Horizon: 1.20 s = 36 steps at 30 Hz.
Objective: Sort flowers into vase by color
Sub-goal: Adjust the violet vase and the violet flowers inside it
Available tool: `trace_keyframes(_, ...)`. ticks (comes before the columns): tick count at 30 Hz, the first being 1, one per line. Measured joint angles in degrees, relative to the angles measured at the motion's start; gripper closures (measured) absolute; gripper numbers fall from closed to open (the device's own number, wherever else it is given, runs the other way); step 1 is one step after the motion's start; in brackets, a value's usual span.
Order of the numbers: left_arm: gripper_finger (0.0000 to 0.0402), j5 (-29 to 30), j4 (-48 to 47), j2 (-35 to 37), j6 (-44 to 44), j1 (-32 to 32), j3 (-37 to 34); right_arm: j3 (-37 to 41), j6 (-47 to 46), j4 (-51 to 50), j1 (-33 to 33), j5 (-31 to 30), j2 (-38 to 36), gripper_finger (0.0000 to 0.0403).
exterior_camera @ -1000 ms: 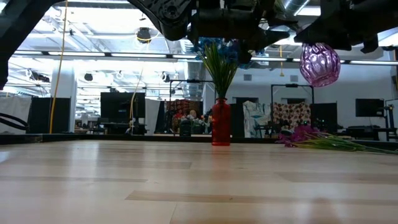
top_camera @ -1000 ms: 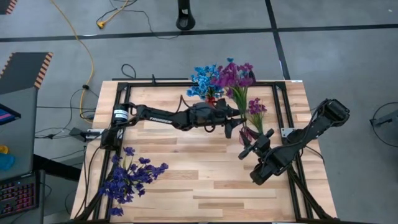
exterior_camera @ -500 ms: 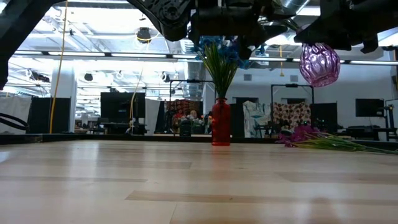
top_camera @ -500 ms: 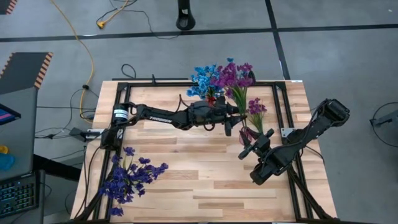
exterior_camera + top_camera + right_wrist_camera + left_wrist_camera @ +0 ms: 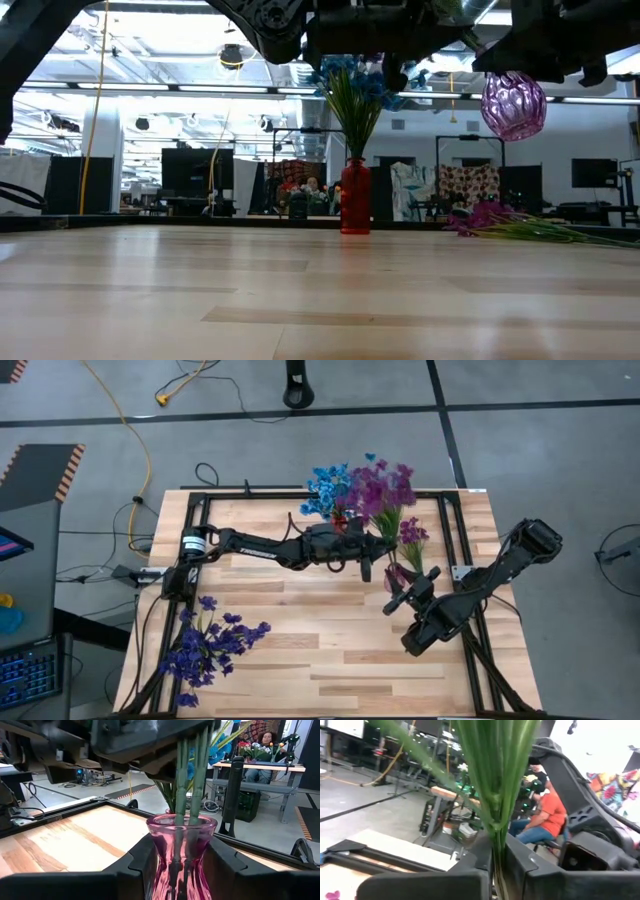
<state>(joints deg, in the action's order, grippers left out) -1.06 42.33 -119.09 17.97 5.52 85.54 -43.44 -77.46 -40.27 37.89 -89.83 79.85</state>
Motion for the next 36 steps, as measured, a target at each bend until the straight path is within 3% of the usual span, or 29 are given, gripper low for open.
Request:
trace_keyframes(6, 0.0394, -3.02, -0.71, 0.02, -2.56, -0.29, 0.02, 0.02, 0.07, 0.02, -1.34, -0.08, 0.0, 0.0253)
trace_keyframes(17, 0.0398, -2.75, -8.18, 0.02, -10.29, -1.38, 0.04, 0.01, 4.08, 0.11, -4.58, 0.32, 0.19, 0.0247)
trace_keyframes(28, 0.0395, -1.24, -13.65, 0.02, -13.16, -1.36, 0.09, 0.0, 1.06, 0.55, -7.49, 0.02, 5.73, 0.0246)
trace_keyframes(36, 0.0329, -1.17, -18.46, 0.02, -15.2, -1.41, -0.13, 0.0, -2.61, 0.78, -7.71, -0.49, 9.63, 0.0253)
